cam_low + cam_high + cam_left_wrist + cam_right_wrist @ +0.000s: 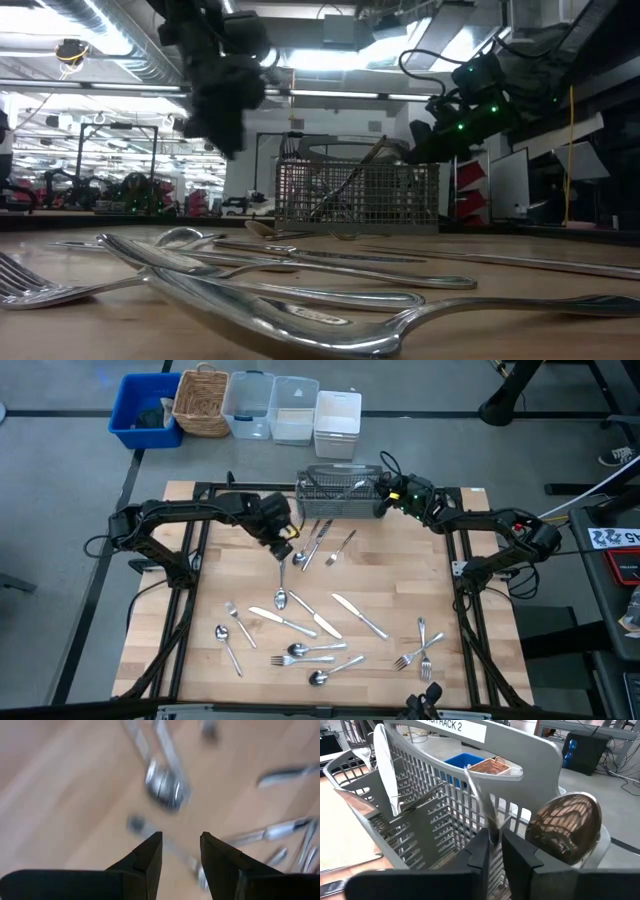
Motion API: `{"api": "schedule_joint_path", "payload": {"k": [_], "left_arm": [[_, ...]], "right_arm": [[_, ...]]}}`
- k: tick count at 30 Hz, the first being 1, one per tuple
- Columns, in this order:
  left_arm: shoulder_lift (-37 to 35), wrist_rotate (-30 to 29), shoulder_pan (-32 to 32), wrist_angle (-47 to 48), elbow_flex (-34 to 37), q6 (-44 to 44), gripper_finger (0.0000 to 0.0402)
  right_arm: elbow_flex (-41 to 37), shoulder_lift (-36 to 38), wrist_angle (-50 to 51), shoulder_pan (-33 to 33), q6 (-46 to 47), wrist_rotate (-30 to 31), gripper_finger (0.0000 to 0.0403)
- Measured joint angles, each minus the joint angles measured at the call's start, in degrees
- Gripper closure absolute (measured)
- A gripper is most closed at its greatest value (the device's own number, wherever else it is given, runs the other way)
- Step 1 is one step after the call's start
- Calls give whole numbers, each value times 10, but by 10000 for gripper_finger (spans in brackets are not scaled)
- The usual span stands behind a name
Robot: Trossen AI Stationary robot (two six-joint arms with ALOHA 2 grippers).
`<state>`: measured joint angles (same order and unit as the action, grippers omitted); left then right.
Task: Sort silverware
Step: Put the silver spoon into the dishwasher utensil holder
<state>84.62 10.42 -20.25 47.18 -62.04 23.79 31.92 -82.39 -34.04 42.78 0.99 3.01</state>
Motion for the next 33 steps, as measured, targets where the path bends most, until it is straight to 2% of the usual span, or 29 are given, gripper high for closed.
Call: {"api": "schedule_joint_path", "payload": {"k": [4,7,10,17,20,24,33], "left_arm": [[0,0,28,75,0,13,281],[0,-3,60,81,0,-45,281],[0,-10,95,59,0,-165,281],[1,-22,156,26,0,-523,281],[1,-36,165,26,0,-630,281],[15,-57,162,23,0,-695,281],[83,-57,160,-22,0,-802,281]], "right_arm": [[0,0,-1,0,0,0,321],[0,0,-1,0,0,0,308],[0,0,-3,0,0,0,304],[0,10,-4,0,0,-12,308],[0,26,-4,0,0,-26,308],[0,56,-5,0,0,-48,309],[0,150,-6,0,1,-95,309]]}}
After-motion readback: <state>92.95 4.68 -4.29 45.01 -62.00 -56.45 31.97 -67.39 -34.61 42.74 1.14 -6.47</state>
